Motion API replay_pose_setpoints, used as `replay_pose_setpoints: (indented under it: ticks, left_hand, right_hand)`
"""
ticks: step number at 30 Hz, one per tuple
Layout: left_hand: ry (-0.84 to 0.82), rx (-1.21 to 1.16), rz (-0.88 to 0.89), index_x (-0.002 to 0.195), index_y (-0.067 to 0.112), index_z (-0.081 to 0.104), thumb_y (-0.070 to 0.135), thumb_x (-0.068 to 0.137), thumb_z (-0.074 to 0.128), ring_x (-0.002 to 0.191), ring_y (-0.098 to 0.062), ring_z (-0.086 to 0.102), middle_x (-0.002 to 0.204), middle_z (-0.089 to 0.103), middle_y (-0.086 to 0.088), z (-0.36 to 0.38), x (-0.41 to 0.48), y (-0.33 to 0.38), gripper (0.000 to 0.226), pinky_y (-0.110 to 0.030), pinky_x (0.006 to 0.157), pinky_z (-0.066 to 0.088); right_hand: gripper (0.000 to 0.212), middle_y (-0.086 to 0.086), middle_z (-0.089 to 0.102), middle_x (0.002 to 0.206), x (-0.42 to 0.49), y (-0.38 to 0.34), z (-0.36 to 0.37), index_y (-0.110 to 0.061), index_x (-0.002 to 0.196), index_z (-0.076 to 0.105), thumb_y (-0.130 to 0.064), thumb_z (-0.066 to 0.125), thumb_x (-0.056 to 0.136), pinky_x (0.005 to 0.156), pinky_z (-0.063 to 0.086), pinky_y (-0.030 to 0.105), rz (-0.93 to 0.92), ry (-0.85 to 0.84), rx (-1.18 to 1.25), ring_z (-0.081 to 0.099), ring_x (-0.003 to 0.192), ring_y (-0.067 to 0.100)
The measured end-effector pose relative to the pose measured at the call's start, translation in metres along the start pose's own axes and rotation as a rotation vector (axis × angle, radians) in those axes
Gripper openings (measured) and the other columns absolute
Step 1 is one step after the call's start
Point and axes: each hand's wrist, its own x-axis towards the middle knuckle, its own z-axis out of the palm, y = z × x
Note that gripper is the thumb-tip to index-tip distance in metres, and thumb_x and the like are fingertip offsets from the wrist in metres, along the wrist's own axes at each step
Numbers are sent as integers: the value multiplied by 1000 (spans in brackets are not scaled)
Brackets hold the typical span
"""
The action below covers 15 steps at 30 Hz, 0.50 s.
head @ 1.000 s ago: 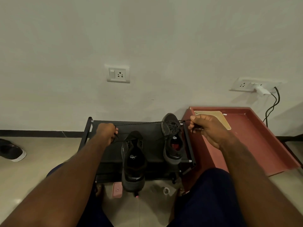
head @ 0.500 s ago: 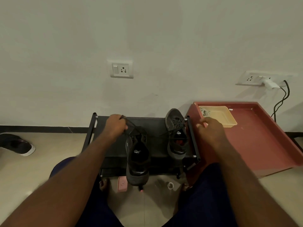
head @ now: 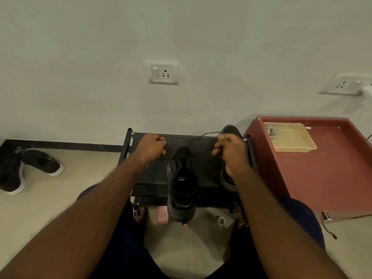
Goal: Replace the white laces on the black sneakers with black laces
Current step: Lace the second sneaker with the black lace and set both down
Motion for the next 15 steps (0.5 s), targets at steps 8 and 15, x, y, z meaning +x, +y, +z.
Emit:
replay_pose_setpoints:
  ticks: [8,15]
  left_hand:
    - [-31,153,20,93,10,68,22,96,60,60,-14,63,76,67,-6,32,17,-50,15,-23,59,52]
    - [-123,327,52,104,6,63,26,96,59,82,-27,67,93,68,-11,58,41,-68,22,-42,79,57]
  right_hand:
    - [20,7,66,79,-5,34,3,-7,93,63,-24,56,101,47,40,26,153,-72,-358,48,53,11]
    - [42,-4,51,111,-27,75,39,-19,121,58,-38,74,87,88,49,30,14,-367,-839,57,103,16]
